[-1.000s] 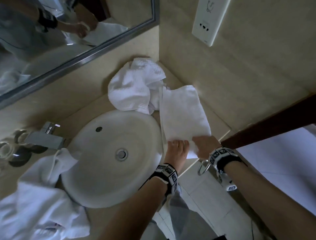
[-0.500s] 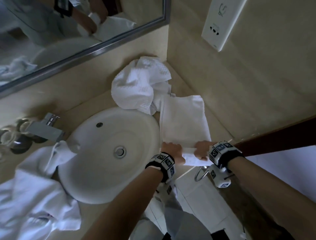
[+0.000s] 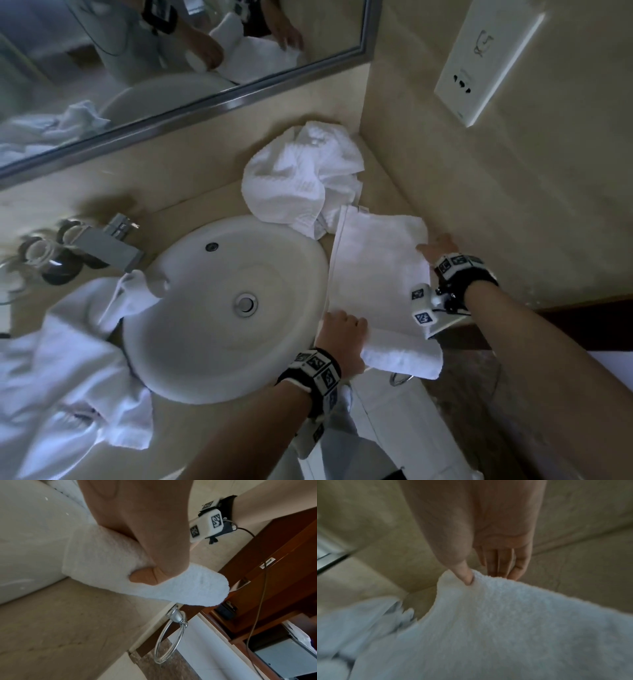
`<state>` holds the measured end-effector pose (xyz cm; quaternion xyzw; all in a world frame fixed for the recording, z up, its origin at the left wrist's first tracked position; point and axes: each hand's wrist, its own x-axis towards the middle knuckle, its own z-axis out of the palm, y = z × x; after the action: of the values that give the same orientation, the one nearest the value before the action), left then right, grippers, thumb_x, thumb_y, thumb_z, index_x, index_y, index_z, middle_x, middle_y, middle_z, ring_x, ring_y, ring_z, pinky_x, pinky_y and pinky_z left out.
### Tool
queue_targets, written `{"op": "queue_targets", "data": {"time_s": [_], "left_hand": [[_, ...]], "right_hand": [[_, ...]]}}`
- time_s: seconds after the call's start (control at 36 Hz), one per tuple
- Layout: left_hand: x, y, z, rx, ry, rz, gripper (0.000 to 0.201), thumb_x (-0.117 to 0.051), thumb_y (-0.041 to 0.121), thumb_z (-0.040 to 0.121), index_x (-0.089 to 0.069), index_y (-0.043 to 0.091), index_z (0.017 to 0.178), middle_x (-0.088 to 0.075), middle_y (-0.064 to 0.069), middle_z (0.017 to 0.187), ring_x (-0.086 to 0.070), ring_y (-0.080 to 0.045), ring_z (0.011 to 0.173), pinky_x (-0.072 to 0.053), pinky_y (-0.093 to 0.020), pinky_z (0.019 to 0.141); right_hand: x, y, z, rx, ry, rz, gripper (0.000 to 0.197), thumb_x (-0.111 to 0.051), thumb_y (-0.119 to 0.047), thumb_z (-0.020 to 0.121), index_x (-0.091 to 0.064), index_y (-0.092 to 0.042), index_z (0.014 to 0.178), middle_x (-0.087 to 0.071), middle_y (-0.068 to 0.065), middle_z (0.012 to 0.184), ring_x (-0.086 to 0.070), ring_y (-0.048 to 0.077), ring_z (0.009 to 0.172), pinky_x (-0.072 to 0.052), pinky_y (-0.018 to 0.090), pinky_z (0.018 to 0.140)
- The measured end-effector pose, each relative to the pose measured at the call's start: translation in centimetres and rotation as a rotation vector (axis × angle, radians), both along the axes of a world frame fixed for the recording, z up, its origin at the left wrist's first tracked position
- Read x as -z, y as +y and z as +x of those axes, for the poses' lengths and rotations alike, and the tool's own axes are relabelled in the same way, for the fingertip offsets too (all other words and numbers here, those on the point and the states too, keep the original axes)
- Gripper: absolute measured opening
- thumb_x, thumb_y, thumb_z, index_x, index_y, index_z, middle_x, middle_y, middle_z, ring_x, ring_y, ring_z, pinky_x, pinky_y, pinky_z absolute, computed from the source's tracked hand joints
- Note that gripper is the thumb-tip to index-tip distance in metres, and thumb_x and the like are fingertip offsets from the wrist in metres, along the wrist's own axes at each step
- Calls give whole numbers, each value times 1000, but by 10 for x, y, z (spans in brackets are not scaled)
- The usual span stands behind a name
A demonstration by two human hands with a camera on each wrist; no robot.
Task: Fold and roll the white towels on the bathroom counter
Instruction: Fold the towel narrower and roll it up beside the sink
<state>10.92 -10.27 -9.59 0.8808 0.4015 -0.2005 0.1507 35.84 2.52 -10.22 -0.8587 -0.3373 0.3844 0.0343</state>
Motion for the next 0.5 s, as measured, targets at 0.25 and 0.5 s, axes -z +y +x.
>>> {"op": "queue_targets", "data": {"time_s": [0.25, 0.5], "left_hand": [[-2, -3, -8, -47, -8, -48, 56, -62, 42, 78, -44, 11, 120, -56, -10, 115, -51, -31, 105, -33, -50, 97], [-5, 2, -7, -17, 25, -67, 59, -61, 45, 80, -42, 10, 123, -55, -11, 117, -52, -32, 103, -36, -51, 95]], "right_hand": [[-5, -3, 2, 45, -85, 29, 46, -43, -40, 92, -53, -12, 128, -53, 15, 132, -54, 36, 114, -41, 39, 90], [18, 10, -2, 81, 120, 328, 58, -62, -31, 89, -42, -8, 139, -44, 17, 139, -45, 37, 125, -37, 48, 105]]}}
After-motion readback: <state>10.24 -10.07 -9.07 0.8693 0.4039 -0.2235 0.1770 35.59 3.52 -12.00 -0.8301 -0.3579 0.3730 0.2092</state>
